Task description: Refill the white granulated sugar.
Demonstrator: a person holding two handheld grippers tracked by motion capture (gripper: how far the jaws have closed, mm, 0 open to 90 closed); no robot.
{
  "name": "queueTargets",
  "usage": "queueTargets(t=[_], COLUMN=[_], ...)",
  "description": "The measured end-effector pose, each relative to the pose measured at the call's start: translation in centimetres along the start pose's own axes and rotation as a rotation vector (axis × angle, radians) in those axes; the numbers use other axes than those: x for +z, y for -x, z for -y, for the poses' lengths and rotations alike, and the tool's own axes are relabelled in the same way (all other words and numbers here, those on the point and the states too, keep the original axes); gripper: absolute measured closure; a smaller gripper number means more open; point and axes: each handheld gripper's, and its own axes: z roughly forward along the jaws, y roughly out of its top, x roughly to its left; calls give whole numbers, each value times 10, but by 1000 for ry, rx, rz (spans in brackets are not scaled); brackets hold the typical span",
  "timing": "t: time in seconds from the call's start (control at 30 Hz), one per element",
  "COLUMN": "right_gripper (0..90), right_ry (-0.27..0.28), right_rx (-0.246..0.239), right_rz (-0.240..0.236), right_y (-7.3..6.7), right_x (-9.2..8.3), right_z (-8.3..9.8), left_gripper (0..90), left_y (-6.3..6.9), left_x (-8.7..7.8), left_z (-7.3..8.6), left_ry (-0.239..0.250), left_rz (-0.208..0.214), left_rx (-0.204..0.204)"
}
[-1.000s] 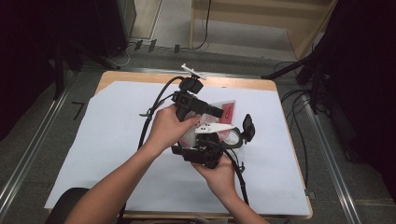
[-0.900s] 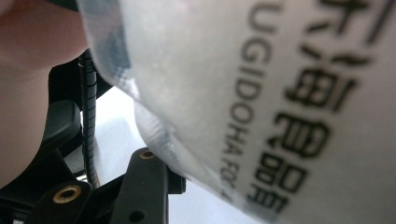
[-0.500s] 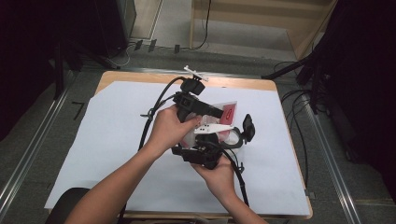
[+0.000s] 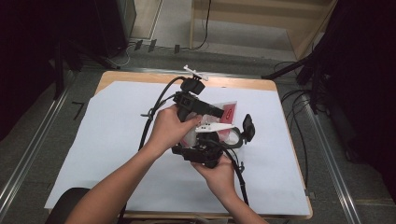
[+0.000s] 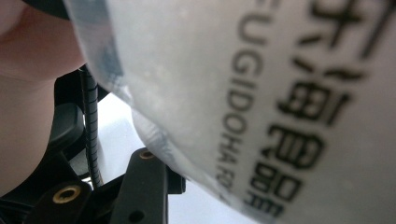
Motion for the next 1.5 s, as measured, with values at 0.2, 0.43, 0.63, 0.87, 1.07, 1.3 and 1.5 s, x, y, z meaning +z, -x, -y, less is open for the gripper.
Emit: queueTargets(t=[0.2, 0.43, 0.63, 0.87, 1.07, 1.3, 1.5], right_gripper=[642, 643, 644, 639, 639, 636, 575], right_ry=[-2, 3, 7, 20, 19, 34, 57], right_rx=[1, 1, 25, 10, 6, -12, -39], right_rz=[0, 7, 0, 16, 22, 33, 38], right_y=[0, -3, -1, -1, -1, -3, -5], right_x=[0, -2, -2, -1, -1, 1, 4], right_z=[-1, -3, -2, 1, 1, 5, 9], left_gripper=[675, 663, 664, 676, 675, 685, 684], left_y=[0, 1, 1, 2, 2, 3, 0], left_x=[0, -4, 0, 2, 2, 1, 2], left_z=[0, -1, -1, -2, -2, -1, 0], left_ry=[0, 9, 2, 1, 3, -22, -63], left_rz=[3, 22, 20, 20, 26, 20, 40], left_rx=[-4, -7, -1, 8, 12, 20, -2])
